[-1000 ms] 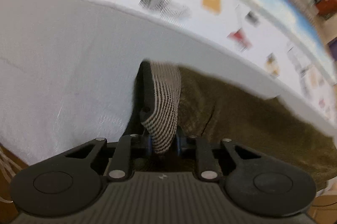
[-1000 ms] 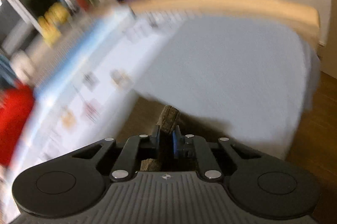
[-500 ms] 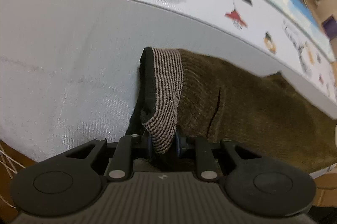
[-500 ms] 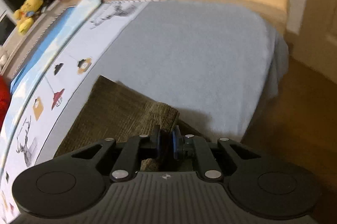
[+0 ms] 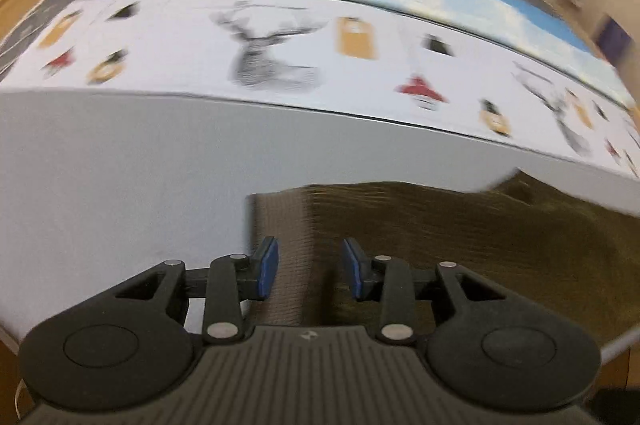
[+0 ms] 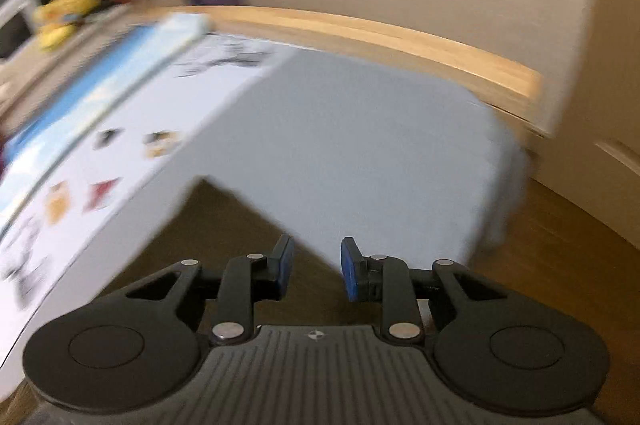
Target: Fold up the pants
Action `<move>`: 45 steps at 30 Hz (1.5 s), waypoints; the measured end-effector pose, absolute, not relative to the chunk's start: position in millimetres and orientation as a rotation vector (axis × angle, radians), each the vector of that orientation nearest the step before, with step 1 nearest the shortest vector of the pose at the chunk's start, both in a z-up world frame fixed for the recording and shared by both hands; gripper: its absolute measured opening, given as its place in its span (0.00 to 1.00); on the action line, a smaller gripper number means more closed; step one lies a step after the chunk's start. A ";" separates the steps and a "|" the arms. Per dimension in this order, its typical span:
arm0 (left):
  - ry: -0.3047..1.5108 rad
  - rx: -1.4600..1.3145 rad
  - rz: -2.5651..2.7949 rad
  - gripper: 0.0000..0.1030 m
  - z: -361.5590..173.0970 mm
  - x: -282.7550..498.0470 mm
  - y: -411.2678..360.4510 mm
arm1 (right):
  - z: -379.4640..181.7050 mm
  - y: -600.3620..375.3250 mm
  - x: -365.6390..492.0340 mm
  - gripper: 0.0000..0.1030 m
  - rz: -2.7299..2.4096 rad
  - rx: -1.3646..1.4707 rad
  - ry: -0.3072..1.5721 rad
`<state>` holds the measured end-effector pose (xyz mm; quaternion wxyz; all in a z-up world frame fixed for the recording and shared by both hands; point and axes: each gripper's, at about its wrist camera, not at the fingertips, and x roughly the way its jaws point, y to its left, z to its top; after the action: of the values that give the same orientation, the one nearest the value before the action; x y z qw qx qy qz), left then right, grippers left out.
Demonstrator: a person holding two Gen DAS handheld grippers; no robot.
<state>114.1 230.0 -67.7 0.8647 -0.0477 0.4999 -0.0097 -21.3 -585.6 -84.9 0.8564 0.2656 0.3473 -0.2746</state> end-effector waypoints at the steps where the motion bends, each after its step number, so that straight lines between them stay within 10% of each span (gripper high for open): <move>1: 1.069 -0.075 -0.055 0.37 -73.3 116.4 224.2 | -91.9 -584.5 -14.8 0.27 -0.516 0.577 0.773; 5: 1.379 0.076 -0.037 0.15 -133.7 121.7 214.1 | -150.4 -579.0 2.1 0.27 -0.470 0.600 1.114; 15: 1.111 -0.048 -0.059 0.20 -89.0 131.6 211.0 | -87.4 -523.4 38.3 0.28 -0.332 0.349 0.846; 18: 1.223 0.038 0.001 0.20 -112.9 138.4 207.9 | -68.8 -497.0 68.9 0.03 -0.223 0.333 0.774; 22: 1.281 0.030 0.033 0.20 -125.4 144.4 214.2 | -44.1 -442.2 106.7 0.01 -0.046 0.311 0.700; 35: 1.288 0.000 0.031 0.21 -127.5 146.3 219.9 | -34.3 -211.1 214.0 0.06 0.505 0.170 0.796; 45: 1.289 -0.006 0.005 0.21 -126.9 146.9 223.2 | -90.4 -110.5 242.2 0.37 0.655 0.073 1.054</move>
<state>146.9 223.2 -126.9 0.7994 -0.0027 0.6008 0.0025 242.2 -110.5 -90.4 0.8130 0.0341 0.4936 0.3068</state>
